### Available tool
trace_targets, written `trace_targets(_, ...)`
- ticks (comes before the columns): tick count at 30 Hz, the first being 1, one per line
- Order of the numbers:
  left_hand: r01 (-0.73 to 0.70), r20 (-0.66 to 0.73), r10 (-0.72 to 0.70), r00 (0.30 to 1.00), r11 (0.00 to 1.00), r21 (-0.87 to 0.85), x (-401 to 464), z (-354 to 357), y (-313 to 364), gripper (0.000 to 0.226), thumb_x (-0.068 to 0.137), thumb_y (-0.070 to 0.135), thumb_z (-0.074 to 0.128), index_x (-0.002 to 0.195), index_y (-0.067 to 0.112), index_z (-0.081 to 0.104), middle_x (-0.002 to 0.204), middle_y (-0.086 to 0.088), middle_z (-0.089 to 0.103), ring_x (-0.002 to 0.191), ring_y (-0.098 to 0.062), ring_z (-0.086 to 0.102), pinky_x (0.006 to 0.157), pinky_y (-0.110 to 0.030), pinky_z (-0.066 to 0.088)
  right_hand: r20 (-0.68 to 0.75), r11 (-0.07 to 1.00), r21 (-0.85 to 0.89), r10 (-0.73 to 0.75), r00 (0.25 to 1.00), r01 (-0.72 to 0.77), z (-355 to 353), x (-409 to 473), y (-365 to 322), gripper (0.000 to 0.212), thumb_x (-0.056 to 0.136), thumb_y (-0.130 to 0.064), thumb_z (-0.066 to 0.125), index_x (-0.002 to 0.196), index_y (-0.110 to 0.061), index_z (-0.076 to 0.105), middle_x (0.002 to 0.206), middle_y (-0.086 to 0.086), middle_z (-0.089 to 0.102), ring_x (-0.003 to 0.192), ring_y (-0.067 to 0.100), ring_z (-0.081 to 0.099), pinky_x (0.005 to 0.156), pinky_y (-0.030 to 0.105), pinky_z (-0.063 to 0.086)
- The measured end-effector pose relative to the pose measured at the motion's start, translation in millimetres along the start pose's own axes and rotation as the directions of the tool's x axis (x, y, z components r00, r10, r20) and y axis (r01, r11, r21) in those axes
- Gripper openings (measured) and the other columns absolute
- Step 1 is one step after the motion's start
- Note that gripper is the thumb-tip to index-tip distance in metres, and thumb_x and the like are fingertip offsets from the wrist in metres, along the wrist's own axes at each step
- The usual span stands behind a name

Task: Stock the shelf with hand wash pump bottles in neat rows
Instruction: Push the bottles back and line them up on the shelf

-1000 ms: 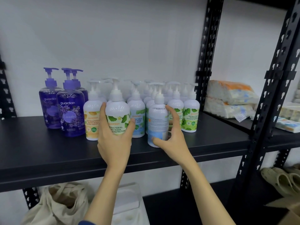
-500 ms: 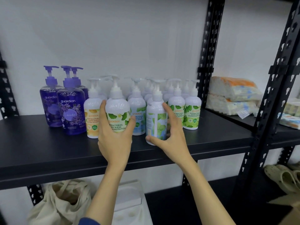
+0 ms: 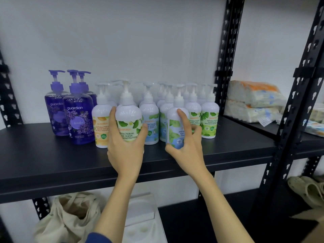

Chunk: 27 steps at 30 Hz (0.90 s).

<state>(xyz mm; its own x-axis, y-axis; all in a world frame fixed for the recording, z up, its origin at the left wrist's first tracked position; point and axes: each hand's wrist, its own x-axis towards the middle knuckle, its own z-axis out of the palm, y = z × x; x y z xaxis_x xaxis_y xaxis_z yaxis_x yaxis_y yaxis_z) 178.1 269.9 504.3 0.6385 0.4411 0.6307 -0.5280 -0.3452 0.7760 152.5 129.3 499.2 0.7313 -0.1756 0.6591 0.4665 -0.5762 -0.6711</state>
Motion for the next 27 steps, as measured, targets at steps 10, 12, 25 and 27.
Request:
trace_targets(10,-0.003,0.000,0.003,1.000,1.000,-0.001,-0.7,-0.7,-0.1,0.079,0.074,0.051,0.069,0.141,0.043,0.028,0.134,0.007,0.052,0.114,-0.019,0.055,0.082,-0.040,0.048,0.056,0.999,0.032,-0.010,0.998,0.008,-7.7,4.7,8.1,0.097,0.078,-0.004,0.064,0.132,-0.066,0.013,0.127,0.000,0.034,0.091,-0.021,0.042,0.071,-0.003,0.038)
trace_targets(12,-0.004,-0.003,0.004,1.000,1.000,0.004,-0.4,0.0,0.6,0.080,0.074,0.050,0.070,0.141,0.043,0.028,0.134,0.007,0.052,0.114,-0.019,0.055,0.082,-0.041,0.048,0.040,0.999,0.031,-0.010,0.999,0.009,-5.6,5.0,8.9,0.100,0.078,-0.003,0.065,0.132,-0.066,0.010,0.127,0.000,0.034,0.093,-0.022,0.042,0.072,-0.003,0.038)
trace_targets(25,-0.003,0.000,0.003,1.000,1.000,0.022,-1.4,1.0,1.1,0.079,0.075,0.047,0.071,0.142,0.038,0.029,0.136,0.007,0.051,0.115,-0.020,0.053,0.080,-0.033,0.040,0.081,0.985,0.166,-0.057,0.995,0.043,-9.8,8.0,16.7,0.094,0.076,-0.001,0.070,0.143,-0.045,0.022,0.144,-0.016,0.035,0.124,0.010,0.048,0.094,0.019,0.048)
trace_targets(27,-0.003,0.003,0.003,1.000,1.000,0.019,-1.6,0.9,1.3,0.079,0.075,0.047,0.071,0.142,0.038,0.029,0.136,0.006,0.050,0.116,-0.020,0.053,0.080,-0.033,0.041,0.070,0.987,0.157,-0.055,0.996,0.044,-8.6,7.9,17.2,0.094,0.076,-0.003,0.072,0.143,-0.046,0.021,0.144,-0.016,0.035,0.126,0.009,0.047,0.099,0.031,0.047)
